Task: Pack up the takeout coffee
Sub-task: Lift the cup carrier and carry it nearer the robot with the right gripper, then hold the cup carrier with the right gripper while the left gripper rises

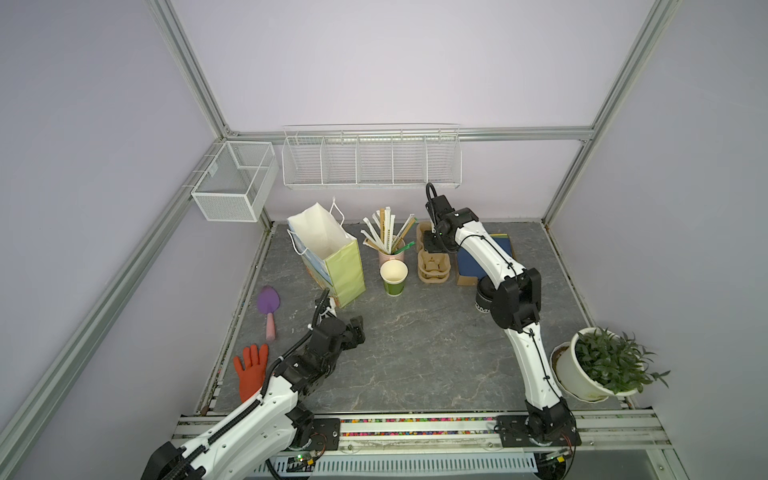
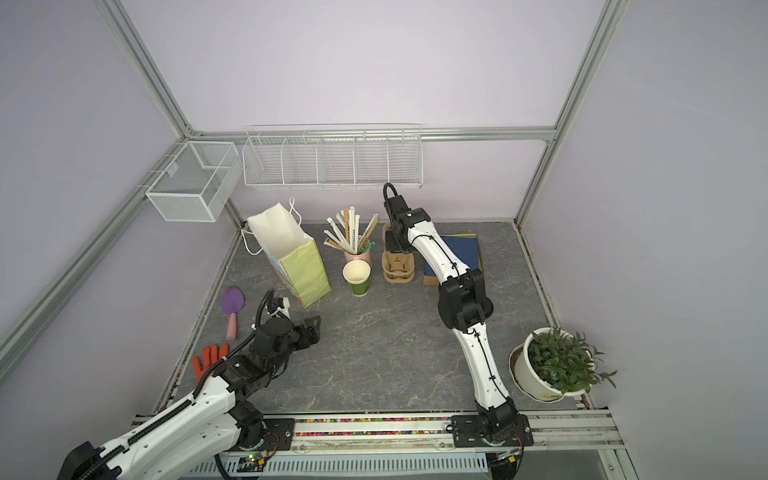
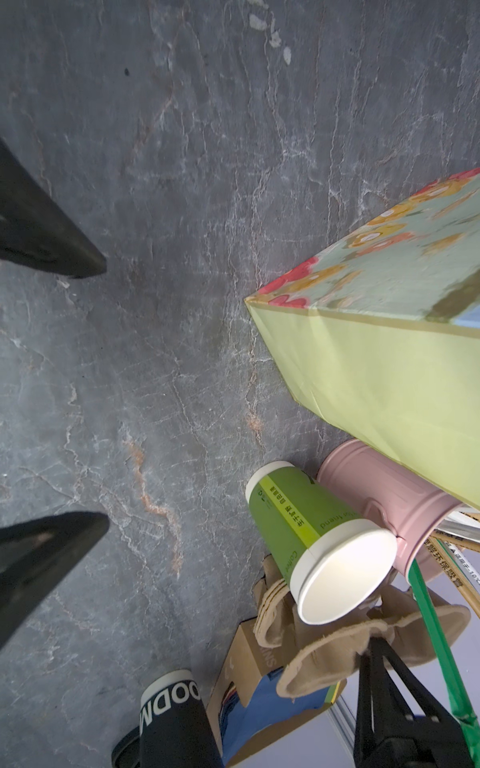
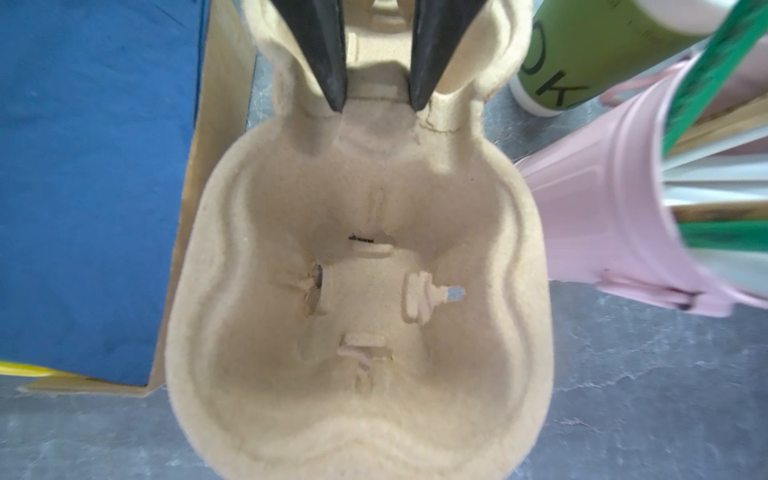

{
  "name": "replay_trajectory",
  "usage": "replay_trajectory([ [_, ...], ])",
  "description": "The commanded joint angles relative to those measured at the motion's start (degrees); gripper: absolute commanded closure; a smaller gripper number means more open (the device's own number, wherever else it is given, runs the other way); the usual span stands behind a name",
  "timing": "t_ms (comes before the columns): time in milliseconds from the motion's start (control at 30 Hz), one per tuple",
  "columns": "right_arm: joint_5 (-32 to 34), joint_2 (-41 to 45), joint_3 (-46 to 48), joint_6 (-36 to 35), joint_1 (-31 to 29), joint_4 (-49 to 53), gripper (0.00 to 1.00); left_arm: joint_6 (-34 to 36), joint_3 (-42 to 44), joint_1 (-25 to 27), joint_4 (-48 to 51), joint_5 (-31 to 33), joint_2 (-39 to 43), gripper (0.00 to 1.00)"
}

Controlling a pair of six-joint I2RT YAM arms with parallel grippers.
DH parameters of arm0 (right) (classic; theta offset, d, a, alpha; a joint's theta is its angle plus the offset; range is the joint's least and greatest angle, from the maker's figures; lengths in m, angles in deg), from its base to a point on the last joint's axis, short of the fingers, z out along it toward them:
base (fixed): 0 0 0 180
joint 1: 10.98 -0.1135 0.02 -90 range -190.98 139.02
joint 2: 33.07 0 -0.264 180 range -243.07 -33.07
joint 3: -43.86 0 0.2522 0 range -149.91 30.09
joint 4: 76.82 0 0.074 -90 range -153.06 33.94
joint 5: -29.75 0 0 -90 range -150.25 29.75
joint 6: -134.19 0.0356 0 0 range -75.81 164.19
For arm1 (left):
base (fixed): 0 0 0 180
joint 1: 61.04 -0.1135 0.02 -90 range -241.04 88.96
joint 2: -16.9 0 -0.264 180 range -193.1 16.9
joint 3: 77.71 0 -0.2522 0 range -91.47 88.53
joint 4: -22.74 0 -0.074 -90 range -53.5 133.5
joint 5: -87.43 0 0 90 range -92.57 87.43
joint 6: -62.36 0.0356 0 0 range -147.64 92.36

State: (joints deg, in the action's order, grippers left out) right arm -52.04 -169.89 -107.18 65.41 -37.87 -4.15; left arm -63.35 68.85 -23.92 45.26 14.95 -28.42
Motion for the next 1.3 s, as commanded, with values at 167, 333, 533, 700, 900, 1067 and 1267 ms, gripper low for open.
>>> replay_trajectory([
  [167, 1.08, 14.85, 11.85, -0.02, -0.92, 0.13, 0.72, 0.98, -1.34, -0.03, -0.67, -0.64, 0.32, 0.11],
  [333, 0.22, 26.08, 25.16, 0.32, -2.02, -3.56, 0.72, 1.03, -1.45, -0.03, -0.41, -0.73, 0.69, 0.11],
  [533, 0.93, 41.43, 43.94, 1.43, -5.68, -8.72, 0.71, 0.98, -1.19, -0.03, -0.03, -0.34, 1.75, 0.12],
  [700, 0.57, 51.43, 59.42, 4.07, -8.13, -10.95, 0.71, 0.99, -1.2, -0.03, 0.08, -0.16, 1.81, 0.11],
  [900, 2.65, 58.28, 72.57, 5.27, -8.71, -13.85, 0.71, 0.56, -1.17, -0.03, 0.06, -0.12, 1.82, 0.11],
  [1067, 1.12, 57.49, 77.19, 4.83, -8.74, -16.62, 0.71, -1.87, -2.14, -0.03, 0.87, -1.08, 4.46, 0.11],
  [1267, 1.91, 54.3, 80.36, 4.63, -8.75, -19.11, 0.71, -4.74, -9.97, -0.03, 7.81, -2.93, 6.9, 0.11],
])
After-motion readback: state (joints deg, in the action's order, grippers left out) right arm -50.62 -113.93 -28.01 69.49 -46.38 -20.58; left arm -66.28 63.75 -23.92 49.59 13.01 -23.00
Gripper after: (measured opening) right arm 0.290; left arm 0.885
